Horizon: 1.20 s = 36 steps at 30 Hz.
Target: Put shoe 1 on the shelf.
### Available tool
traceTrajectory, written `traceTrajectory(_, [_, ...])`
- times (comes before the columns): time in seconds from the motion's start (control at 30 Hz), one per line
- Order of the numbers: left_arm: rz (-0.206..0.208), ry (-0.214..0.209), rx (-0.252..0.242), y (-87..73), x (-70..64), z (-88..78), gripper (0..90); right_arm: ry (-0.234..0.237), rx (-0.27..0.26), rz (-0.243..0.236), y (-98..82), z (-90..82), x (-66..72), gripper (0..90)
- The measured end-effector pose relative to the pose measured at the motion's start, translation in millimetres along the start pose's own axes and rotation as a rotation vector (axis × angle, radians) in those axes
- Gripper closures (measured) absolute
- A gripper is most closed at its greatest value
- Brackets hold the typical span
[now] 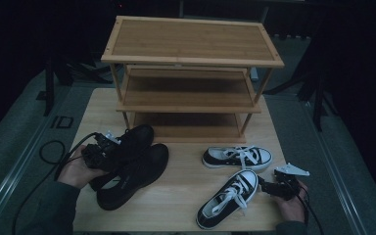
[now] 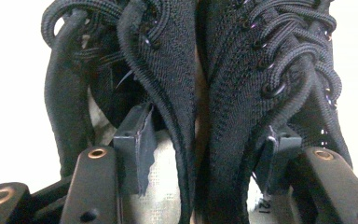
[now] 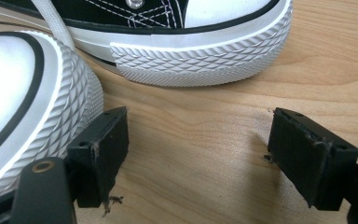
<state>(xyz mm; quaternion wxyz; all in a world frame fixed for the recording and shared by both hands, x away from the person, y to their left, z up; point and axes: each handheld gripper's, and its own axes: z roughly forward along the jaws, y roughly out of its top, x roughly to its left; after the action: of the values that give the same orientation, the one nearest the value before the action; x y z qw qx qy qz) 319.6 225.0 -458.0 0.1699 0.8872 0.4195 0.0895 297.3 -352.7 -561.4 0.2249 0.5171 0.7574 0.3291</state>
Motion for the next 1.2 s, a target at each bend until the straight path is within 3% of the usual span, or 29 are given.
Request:
traceTrajectory(0.37, [0.014,0.001,0.03,5.7,-0.9,11.6,52.4,0.0,0.0,0.0,0.0,0.0,0.0,20.2])
traceTrajectory(0.53, [0.032,0.011,0.036,7.5,-4.3,10.6,68.5,0.0,0.0,0.0,0.0,0.0,0.0,20.2])
traceTrajectory(0.63, [0.025,0.024,0.03,8.1,-6.4,9.4,84.6,0.0,0.0,0.0,0.0,0.0,-0.1,20.2])
traceTrajectory(1.0, [0.054,0.05,0.008,13.6,-16.7,4.0,85.9,0.0,0.0,0.0,0.0,0.0,0.0,20.2])
traceTrajectory(1.2, [0.052,0.024,-0.02,21.1,-20.5,-3.7,85.9,0.0,0.0,0.0,0.0,0.0,0.0,20.2])
